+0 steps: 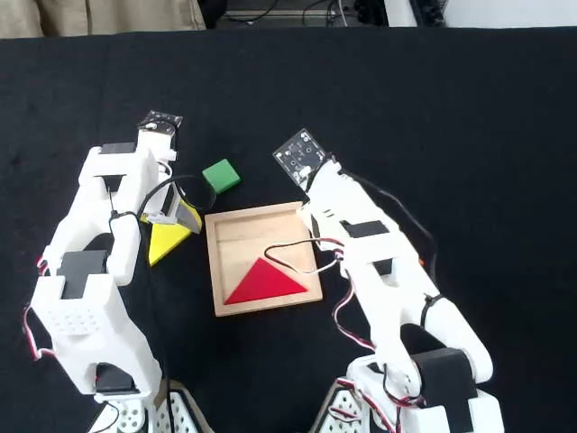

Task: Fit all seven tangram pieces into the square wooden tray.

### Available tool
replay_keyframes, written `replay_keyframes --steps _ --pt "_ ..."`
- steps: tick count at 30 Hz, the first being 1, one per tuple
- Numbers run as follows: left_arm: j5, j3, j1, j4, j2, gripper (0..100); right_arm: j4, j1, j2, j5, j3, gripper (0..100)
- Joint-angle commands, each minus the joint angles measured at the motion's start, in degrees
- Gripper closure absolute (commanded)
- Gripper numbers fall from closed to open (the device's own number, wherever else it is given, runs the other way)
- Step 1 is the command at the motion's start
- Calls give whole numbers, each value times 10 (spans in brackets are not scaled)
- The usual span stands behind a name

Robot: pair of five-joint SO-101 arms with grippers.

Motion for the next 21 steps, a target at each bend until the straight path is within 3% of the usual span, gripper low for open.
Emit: replay_keyframes --steps 1,15,21 --pt "4 4 8 -5 -24 656 -13 -11 -1 4 -17 987" --pt "30 8 11 -4 -32 658 -13 -11 -1 4 -17 987" --pt "62 7 42 66 -105 658 -13 -11 -1 4 -18 987"
